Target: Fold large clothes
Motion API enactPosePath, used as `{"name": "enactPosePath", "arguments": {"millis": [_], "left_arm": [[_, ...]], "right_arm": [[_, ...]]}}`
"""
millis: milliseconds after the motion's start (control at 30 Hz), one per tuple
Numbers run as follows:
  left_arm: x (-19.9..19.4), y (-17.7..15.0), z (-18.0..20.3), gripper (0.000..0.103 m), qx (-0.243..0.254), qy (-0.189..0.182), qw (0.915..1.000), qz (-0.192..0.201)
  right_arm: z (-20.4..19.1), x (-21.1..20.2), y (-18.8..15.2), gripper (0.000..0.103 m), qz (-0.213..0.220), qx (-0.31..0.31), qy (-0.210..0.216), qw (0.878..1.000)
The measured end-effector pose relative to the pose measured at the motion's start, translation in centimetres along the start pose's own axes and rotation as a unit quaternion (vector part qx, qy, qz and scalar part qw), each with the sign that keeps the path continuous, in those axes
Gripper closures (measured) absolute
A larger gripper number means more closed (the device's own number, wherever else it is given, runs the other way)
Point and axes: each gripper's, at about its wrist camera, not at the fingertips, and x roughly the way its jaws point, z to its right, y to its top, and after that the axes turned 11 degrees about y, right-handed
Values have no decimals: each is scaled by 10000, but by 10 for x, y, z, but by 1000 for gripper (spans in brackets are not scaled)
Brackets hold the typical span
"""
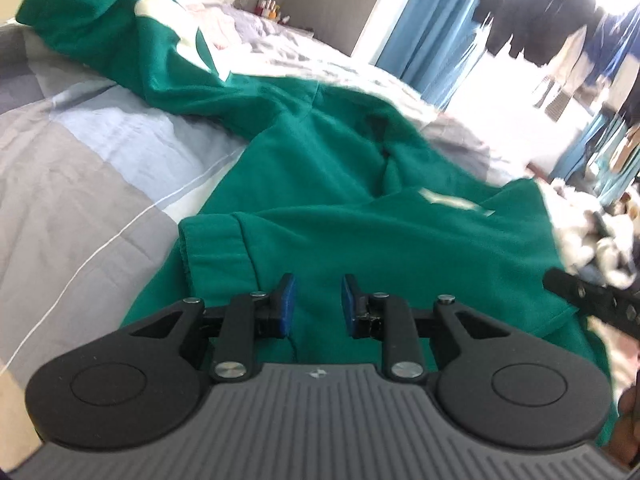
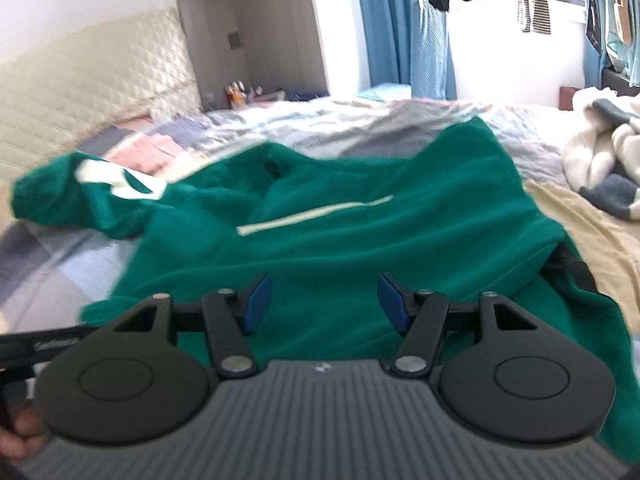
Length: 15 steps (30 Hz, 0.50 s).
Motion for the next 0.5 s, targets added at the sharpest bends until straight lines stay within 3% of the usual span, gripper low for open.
{"name": "enactPosePath", "arguments": {"millis": [167, 500], "left_arm": [[-38, -2, 0, 74, 145, 24, 9991, 406], [-94, -12, -3, 74, 347, -47, 9961, 805]], "right_arm": [[-13, -45, 2, 42, 200, 40, 22, 9998], [-52, -109, -20, 42, 487, 42, 213, 9986]]}}
